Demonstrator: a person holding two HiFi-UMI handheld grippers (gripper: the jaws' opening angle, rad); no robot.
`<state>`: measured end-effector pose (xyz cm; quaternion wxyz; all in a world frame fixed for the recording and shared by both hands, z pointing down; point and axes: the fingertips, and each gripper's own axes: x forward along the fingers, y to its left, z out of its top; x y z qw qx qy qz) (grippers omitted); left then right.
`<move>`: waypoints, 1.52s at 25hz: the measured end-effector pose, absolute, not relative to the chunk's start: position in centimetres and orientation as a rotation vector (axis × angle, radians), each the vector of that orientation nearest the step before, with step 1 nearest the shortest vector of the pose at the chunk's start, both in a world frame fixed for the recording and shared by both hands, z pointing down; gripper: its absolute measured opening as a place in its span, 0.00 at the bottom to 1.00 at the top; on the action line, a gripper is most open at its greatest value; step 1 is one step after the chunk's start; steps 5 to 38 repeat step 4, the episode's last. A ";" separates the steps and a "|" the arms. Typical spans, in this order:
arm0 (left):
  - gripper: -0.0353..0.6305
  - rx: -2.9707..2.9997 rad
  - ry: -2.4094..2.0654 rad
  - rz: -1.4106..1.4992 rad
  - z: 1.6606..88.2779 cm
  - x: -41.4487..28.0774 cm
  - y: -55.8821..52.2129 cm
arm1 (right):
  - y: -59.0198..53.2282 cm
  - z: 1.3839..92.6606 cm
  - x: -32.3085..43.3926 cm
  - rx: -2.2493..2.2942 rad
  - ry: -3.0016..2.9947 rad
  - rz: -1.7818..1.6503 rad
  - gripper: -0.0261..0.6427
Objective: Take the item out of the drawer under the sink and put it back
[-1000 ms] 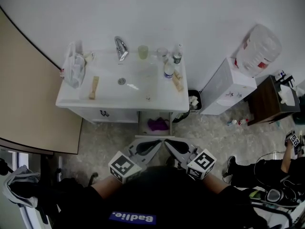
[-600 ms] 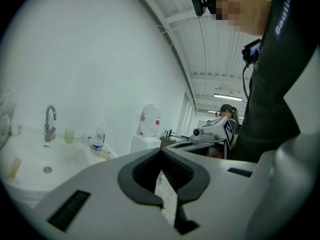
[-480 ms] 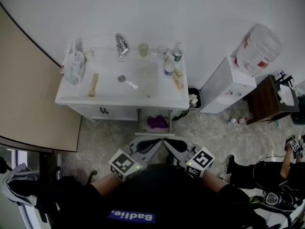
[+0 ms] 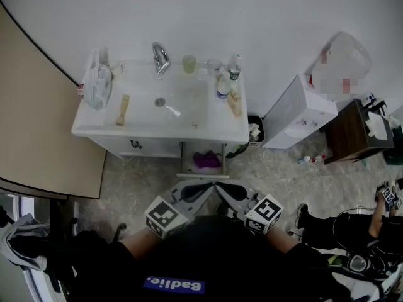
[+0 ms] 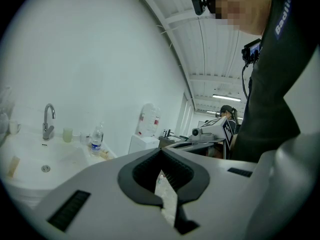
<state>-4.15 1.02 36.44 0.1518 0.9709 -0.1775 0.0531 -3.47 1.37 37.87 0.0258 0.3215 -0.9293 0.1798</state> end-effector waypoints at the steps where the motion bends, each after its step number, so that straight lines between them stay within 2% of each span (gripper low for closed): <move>1: 0.06 2.787 -0.509 0.153 36.5 -4.1 1.0 | 1.4 38.0 -3.4 0.991 -2.872 0.555 0.04; 38: 0.06 2.789 -0.511 0.155 36.6 -4.1 1.0 | 1.4 37.9 -3.4 0.991 -2.876 0.558 0.04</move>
